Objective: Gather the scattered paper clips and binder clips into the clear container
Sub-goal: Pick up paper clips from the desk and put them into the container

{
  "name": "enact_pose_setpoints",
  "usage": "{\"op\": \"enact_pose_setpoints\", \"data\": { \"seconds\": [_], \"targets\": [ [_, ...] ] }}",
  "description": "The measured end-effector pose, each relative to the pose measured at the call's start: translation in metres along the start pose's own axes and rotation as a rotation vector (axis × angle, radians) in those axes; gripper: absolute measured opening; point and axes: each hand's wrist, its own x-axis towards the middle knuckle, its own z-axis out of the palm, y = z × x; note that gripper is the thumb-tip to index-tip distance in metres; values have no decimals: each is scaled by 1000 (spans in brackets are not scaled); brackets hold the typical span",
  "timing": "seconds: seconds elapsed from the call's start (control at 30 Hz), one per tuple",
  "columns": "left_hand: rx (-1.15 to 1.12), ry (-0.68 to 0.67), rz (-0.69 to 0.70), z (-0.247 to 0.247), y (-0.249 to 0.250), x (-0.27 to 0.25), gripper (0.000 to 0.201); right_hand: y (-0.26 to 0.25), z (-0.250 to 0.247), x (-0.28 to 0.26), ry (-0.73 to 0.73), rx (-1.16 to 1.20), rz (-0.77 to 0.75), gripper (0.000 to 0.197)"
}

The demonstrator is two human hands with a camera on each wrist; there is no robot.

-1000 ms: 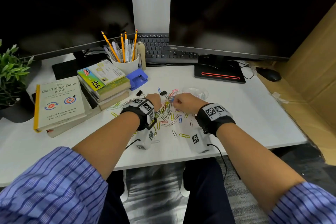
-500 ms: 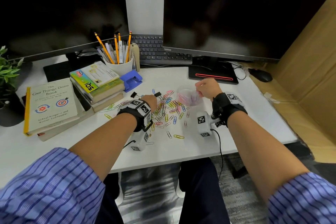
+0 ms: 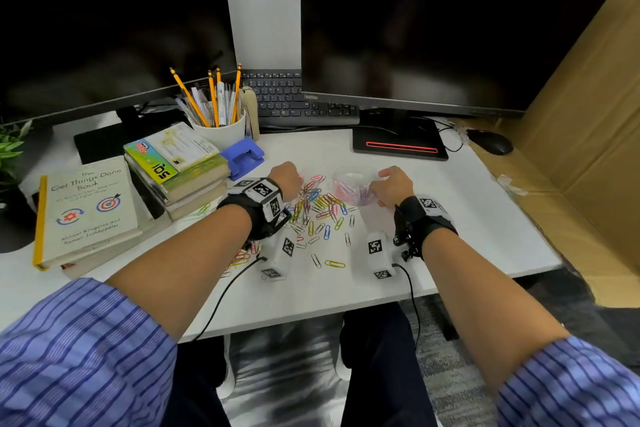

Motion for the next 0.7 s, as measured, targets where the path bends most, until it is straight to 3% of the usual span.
{"op": "enact_pose_setpoints", "data": {
  "seconds": [0.17, 0.33, 0.57, 0.7],
  "targets": [
    [-420, -48, 16, 7, 27, 10, 35, 4, 9, -2, 16, 84, -2, 35],
    [-594, -163, -10, 18, 47, 17, 33, 9, 19, -11, 82, 177, -29, 25],
    [-426, -76, -20, 31, 50, 31, 18, 14, 17, -12, 88, 295, -19, 24],
    [-181, 11, 82, 30, 57, 28, 31, 15, 19, -9, 107, 292, -40, 23]
  ]
}}
